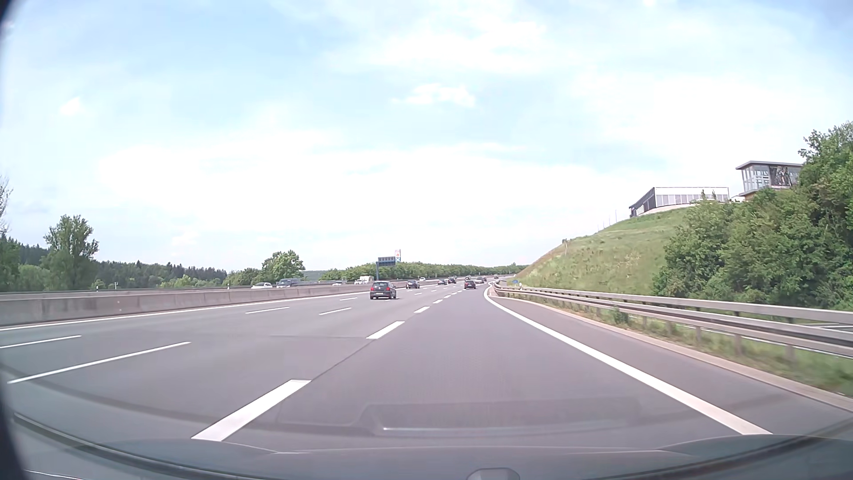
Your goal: Follow the waypoints while adhering to traffic rules and regulations
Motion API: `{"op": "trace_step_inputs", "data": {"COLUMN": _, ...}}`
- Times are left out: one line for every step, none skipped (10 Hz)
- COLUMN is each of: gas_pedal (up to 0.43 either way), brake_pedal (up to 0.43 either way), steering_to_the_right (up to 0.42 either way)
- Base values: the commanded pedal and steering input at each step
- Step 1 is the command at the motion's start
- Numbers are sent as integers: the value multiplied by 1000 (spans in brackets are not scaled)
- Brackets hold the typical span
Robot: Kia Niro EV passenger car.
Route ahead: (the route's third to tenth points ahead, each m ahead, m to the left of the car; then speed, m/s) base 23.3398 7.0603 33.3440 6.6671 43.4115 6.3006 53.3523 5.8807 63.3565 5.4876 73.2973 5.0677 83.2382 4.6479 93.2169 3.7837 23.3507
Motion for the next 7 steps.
{"op": "trace_step_inputs", "data": {"gas_pedal": 579, "brake_pedal": 0, "steering_to_the_right": -2}}
{"op": "trace_step_inputs", "data": {"gas_pedal": 579, "brake_pedal": 0, "steering_to_the_right": -2}}
{"op": "trace_step_inputs", "data": {"gas_pedal": 579, "brake_pedal": 0, "steering_to_the_right": -2}}
{"op": "trace_step_inputs", "data": {"gas_pedal": 579, "brake_pedal": 0, "steering_to_the_right": -2}}
{"op": "trace_step_inputs", "data": {"gas_pedal": 571, "brake_pedal": 0, "steering_to_the_right": -2}}
{"op": "trace_step_inputs", "data": {"gas_pedal": 571, "brake_pedal": 0, "steering_to_the_right": -2}}
{"op": "trace_step_inputs", "data": {"gas_pedal": 571, "brake_pedal": 0, "steering_to_the_right": -2}}
